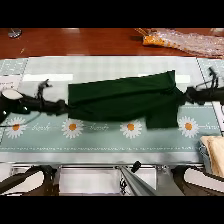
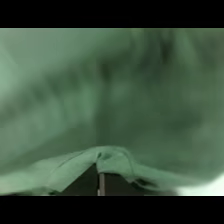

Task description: Fold the shirts.

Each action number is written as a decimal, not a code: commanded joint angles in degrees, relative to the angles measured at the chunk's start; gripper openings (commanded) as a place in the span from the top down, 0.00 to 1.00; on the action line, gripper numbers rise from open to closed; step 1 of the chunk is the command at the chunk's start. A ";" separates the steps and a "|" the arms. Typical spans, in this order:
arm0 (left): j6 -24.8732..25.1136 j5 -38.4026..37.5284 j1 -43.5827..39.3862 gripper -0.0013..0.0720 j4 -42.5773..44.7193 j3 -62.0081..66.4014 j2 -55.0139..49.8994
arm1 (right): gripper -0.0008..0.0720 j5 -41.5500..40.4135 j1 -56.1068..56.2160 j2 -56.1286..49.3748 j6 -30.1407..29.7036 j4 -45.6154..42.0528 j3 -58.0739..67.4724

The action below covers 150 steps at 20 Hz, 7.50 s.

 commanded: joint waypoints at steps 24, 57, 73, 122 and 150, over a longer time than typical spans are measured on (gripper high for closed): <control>-0.63 11.78 1.16 0.73 -13.25 15.04 -27.15 | 0.62 -19.30 12.37 -28.52 4.17 4.33 29.86; -0.52 -8.28 3.52 0.77 -17.68 22.91 -23.58 | 0.93 5.22 8.33 -32.09 8.85 1.29 29.99; -0.02 20.81 -31.69 0.95 -23.93 22.29 -17.00 | 0.93 18.29 21.33 -0.81 16.90 -25.29 29.97; 1.88 -6.16 8.35 0.95 -14.93 27.17 11.10 | 0.93 -3.48 56.54 -16.13 36.50 -25.53 29.92; 2.27 -3.67 4.72 0.95 -9.92 15.52 13.03 | 0.17 14.53 20.68 0.68 27.43 -26.12 6.29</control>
